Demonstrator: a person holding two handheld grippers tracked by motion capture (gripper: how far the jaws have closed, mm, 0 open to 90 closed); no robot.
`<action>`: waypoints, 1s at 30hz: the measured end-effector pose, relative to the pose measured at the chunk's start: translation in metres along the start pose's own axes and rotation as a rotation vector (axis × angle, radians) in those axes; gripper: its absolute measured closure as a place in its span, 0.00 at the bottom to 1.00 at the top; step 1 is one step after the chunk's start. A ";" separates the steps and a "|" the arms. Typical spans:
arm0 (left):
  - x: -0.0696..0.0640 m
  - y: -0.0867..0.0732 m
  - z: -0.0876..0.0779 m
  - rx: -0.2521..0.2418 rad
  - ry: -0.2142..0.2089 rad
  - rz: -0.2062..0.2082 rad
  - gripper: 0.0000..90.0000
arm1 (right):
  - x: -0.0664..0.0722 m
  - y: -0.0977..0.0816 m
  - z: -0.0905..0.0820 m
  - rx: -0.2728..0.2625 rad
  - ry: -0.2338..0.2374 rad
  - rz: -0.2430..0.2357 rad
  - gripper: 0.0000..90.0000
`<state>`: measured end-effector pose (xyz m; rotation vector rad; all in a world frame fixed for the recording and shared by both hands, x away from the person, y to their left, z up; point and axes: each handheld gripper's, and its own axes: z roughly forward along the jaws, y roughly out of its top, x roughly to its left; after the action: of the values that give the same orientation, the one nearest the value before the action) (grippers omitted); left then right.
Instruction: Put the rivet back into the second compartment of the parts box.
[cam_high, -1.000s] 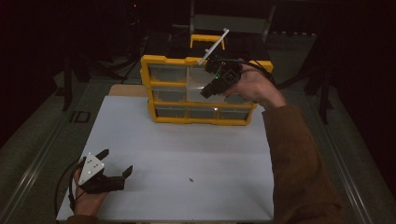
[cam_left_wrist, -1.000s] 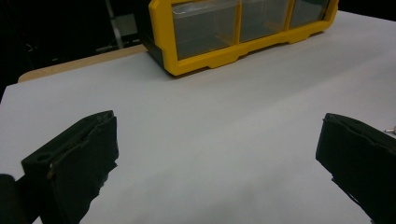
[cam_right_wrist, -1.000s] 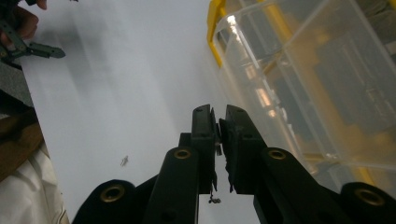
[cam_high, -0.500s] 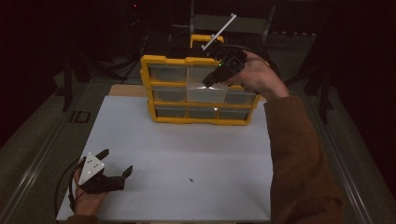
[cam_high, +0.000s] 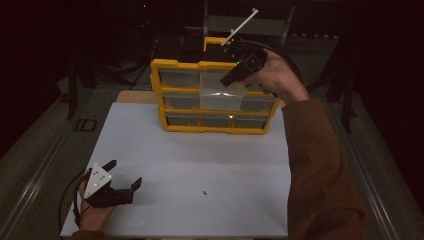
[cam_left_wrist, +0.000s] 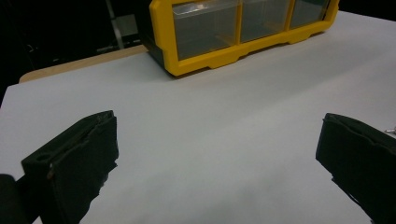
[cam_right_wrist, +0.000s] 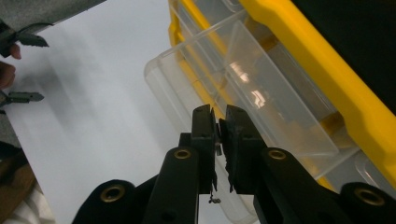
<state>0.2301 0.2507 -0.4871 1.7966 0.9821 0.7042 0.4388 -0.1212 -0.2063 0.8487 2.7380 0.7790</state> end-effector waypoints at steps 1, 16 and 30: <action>0.000 0.000 0.000 0.001 0.000 0.000 0.00 | -0.001 0.000 0.000 -0.002 -0.001 0.002 0.92; 0.000 0.000 0.000 -0.001 -0.002 -0.002 0.00 | -0.008 -0.001 0.003 0.017 -0.035 0.036 0.92; 0.000 0.000 0.000 0.002 0.000 0.000 0.00 | -0.012 -0.006 0.002 0.026 -0.046 0.045 0.91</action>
<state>0.2304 0.2507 -0.4873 1.7989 0.9829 0.7029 0.4466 -0.1308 -0.2112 0.9245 2.7038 0.7242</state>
